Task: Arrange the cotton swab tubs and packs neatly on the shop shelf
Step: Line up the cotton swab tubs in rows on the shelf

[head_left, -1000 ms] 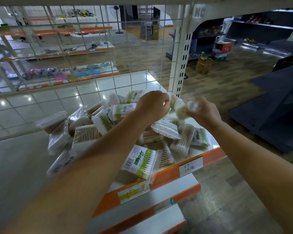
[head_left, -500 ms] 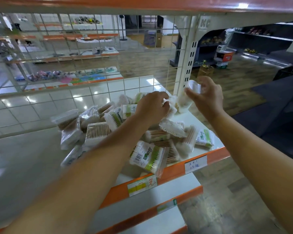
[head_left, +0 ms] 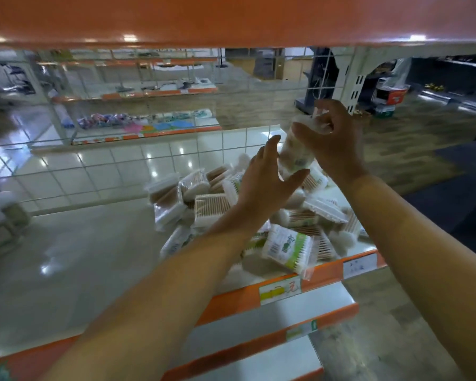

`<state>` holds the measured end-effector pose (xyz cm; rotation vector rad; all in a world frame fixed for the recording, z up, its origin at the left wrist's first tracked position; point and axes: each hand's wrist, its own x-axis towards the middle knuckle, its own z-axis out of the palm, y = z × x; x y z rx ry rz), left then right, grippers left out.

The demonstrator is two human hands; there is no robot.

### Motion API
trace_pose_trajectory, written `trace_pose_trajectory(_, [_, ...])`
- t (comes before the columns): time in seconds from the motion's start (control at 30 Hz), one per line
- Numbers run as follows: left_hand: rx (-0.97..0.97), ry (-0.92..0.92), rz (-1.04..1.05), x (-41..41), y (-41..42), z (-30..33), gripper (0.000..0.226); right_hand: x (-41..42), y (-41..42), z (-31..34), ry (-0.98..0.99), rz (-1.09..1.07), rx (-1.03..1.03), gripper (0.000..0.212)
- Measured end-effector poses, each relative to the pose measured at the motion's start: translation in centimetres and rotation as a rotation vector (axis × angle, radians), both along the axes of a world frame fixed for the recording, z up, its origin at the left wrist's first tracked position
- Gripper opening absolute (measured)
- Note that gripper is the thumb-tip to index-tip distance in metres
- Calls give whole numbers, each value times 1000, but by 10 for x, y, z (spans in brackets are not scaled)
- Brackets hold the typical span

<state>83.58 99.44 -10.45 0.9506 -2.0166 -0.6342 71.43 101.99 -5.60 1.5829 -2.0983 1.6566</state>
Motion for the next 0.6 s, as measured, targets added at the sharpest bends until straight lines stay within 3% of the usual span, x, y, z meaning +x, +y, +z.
trace_pose_trajectory(0.23, [119, 111, 112, 52, -5, -10, 69, 63, -14, -8, 68, 126, 118, 56])
trace_pose_trajectory(0.6, [108, 102, 311, 157, -27, -33, 47, 174, -49, -27, 124, 251, 184, 55])
